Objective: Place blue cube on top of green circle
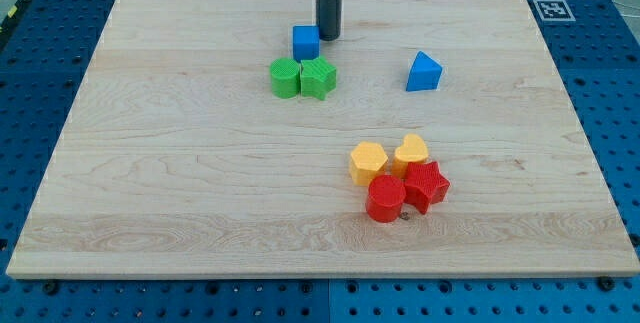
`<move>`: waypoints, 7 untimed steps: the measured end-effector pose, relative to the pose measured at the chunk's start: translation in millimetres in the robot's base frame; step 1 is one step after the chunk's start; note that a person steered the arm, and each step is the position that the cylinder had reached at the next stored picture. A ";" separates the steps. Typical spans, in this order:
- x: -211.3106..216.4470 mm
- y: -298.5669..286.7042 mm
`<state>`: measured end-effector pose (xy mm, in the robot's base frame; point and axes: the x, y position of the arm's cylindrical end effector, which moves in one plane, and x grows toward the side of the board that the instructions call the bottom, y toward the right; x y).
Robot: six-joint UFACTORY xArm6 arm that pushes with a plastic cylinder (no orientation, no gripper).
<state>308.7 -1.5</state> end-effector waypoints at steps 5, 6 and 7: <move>20.1 -11.3; -4.1 7.1; -12.2 21.4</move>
